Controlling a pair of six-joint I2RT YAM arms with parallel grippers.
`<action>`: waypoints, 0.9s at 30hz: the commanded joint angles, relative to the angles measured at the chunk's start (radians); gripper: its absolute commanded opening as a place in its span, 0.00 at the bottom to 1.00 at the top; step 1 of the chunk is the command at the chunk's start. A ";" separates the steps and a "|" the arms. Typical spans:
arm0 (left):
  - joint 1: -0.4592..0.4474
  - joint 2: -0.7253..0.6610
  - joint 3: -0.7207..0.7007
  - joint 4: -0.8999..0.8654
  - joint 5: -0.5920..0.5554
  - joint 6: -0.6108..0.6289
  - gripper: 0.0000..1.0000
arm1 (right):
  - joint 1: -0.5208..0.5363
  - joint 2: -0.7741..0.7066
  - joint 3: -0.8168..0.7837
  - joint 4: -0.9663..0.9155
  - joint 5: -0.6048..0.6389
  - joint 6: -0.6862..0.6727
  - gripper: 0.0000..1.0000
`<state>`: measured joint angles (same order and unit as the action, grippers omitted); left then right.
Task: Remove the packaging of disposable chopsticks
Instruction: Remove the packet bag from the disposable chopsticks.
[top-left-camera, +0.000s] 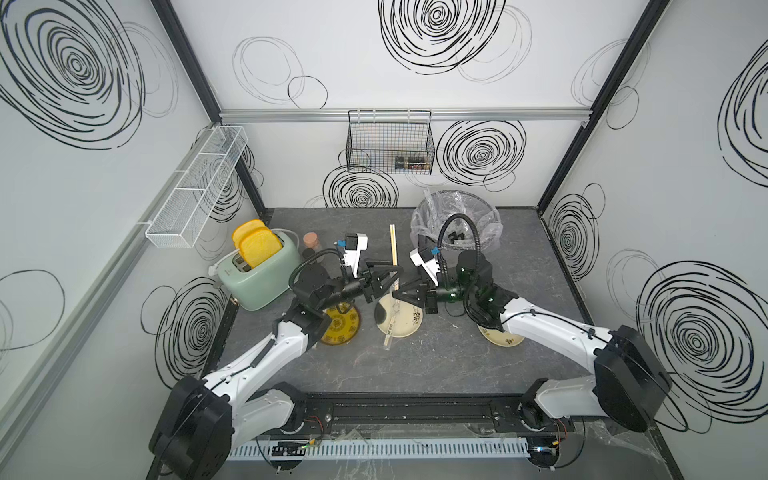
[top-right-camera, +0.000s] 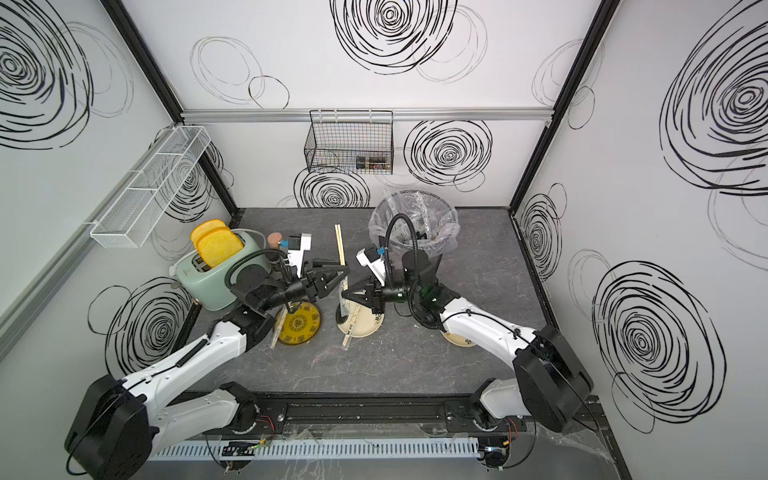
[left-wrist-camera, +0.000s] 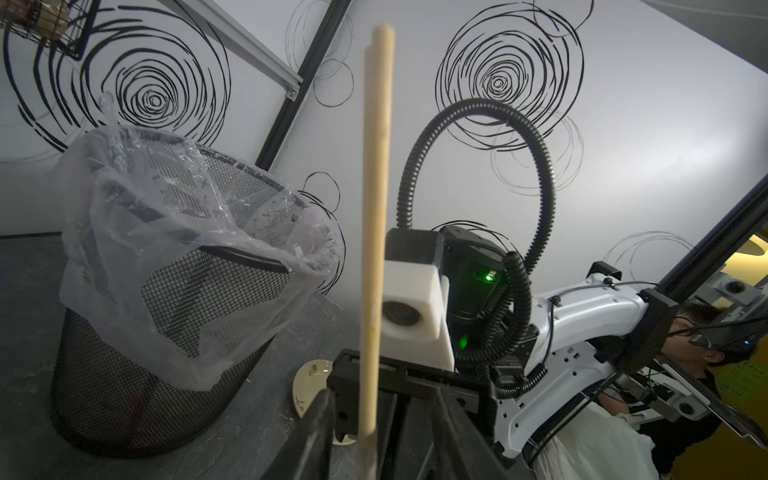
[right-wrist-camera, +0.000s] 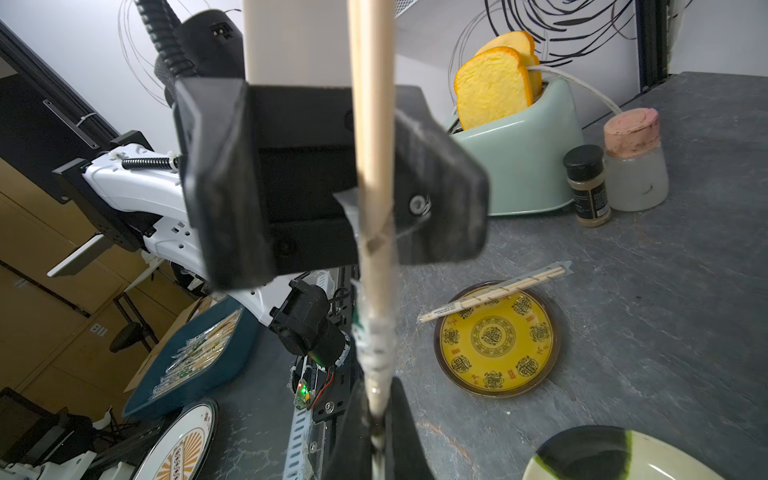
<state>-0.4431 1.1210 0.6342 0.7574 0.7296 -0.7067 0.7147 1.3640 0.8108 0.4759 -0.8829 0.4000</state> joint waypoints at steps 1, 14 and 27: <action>0.028 0.012 0.069 0.036 0.038 -0.005 0.48 | 0.009 0.000 0.025 0.009 0.003 -0.023 0.00; 0.059 0.079 0.216 -0.142 0.106 0.098 0.28 | 0.012 -0.006 0.037 -0.024 0.022 -0.053 0.00; 0.092 0.085 0.229 -0.124 0.119 0.111 0.00 | 0.013 0.022 0.041 -0.060 0.053 -0.052 0.43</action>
<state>-0.3706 1.1973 0.8509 0.5423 0.8368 -0.5842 0.7246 1.3716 0.8295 0.4309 -0.8337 0.3546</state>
